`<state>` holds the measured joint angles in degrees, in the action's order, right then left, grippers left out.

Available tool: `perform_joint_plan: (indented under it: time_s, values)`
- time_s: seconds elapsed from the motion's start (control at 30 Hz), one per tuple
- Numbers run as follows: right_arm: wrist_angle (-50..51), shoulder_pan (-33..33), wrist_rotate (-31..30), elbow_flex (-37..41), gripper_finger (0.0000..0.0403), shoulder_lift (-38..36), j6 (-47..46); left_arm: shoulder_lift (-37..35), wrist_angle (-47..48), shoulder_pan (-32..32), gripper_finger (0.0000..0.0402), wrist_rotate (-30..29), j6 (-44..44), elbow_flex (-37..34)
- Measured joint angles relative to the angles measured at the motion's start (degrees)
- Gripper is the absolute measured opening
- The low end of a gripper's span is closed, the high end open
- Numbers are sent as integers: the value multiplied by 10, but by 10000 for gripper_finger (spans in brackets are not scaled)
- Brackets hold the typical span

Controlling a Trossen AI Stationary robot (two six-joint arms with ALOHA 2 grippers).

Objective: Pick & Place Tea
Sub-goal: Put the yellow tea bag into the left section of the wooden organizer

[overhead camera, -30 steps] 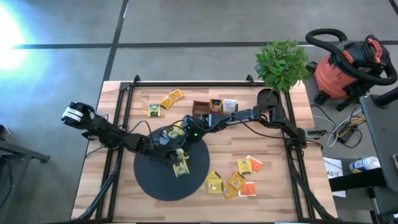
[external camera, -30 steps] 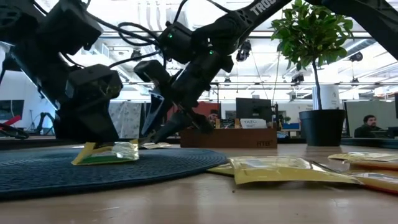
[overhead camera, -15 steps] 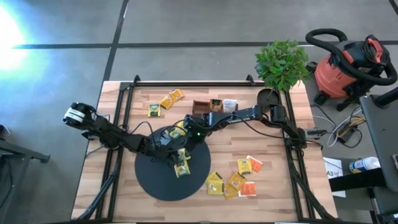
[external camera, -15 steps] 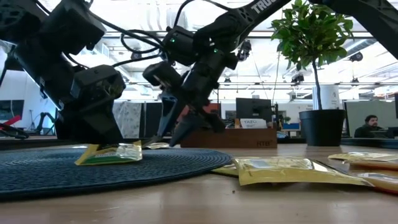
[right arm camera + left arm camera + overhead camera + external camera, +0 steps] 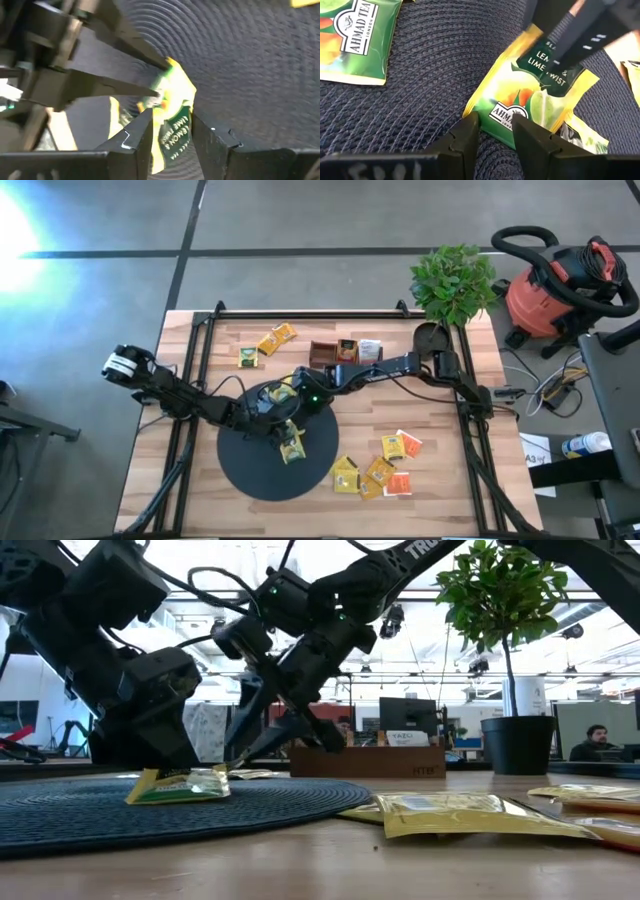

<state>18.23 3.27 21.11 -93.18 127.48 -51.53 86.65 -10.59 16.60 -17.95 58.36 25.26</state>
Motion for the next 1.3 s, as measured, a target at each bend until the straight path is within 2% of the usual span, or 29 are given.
perform_joint_plan:
  time_s: [0.23,0.37,0.63,0.83,1.07,1.3]
  values:
    - [4,0,2,0,122,0,9,0,-6,0,124,-10,1,3]
    - [4,0,2,0,96,0,24,-3,-9,0,124,-15,2,3]
    - [19,0,-3,0,17,1,66,-22,-6,0,124,-24,4,3]
    - [41,1,-19,1,9,-5,105,-45,-5,0,124,-27,3,2]
    - [118,1,-94,-20,8,-47,218,-110,-10,0,124,-25,-13,2]
    - [198,12,-115,-50,8,-94,300,-218,-7,0,124,-25,-48,2]
